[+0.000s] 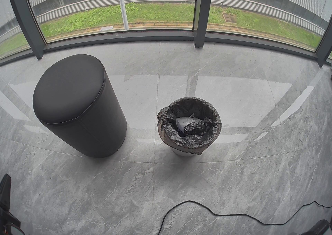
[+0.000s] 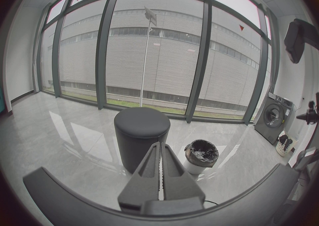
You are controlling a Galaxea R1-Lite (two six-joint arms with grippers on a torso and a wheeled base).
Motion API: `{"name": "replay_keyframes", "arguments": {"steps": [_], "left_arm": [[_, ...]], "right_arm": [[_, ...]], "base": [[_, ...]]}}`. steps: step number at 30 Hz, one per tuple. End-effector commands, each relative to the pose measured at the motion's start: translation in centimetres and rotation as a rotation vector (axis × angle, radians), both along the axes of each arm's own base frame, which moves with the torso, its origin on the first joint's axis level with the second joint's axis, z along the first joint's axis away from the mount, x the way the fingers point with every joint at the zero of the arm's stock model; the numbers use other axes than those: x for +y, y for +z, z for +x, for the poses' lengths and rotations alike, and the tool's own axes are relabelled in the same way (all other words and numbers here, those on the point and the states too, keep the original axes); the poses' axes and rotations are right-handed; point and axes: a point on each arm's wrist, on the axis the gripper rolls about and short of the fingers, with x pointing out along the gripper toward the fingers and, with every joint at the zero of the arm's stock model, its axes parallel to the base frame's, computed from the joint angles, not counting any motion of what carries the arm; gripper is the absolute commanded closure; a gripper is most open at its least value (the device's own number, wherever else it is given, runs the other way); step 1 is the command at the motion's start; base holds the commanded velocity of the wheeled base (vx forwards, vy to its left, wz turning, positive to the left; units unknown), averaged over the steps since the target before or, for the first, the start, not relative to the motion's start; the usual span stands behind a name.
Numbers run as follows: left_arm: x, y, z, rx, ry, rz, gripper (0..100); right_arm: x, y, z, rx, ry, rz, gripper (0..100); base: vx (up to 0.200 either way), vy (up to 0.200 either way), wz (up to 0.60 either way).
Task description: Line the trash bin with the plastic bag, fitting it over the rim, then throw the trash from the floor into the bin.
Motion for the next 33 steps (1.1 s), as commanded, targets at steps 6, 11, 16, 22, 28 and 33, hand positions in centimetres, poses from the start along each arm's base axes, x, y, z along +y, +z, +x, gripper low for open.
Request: {"name": "replay_keyframes", "arguments": {"steps": [6, 11, 16, 22, 28, 33], "left_arm": [[0.09, -5.94, -0.53, 0.138, 0.259, -0.123, 100], [0.01, -6.07, -0.99, 0.088, 0.167, -0.080, 100], [-0.43, -6.06, -0.99, 0.086, -0.017, 0.024, 100], [-0.17, -6.01, -1.02, 0.091, 0.106, 0.113, 100], [0.18, -5.95, -0.67, 0.246, 0.196, -0.160, 100], [-0.13, -6.06, -0.92, 0.096, 0.124, 0.182, 100]], "right_arm": [[0.61, -11.85, 4.37, -0.037, 0.079, 0.094, 100], [0.64, -11.85, 4.37, -0.037, 0.084, 0.092, 100], [0.61, -11.87, 4.37, -0.033, 0.074, 0.175, 100], [0.48, -11.84, 4.37, -0.038, 0.026, 0.314, 100], [0.47, -11.85, 4.38, -0.038, 0.019, 0.301, 100], [0.48, -11.87, 4.38, -0.036, 0.023, 0.293, 100]], "base": [[0.000, 0.000, 0.00], [0.000, 0.000, 0.00], [0.000, 0.000, 0.00], [0.000, 0.000, 0.00], [0.000, 0.000, 0.00], [0.000, 0.000, 0.00]]}}
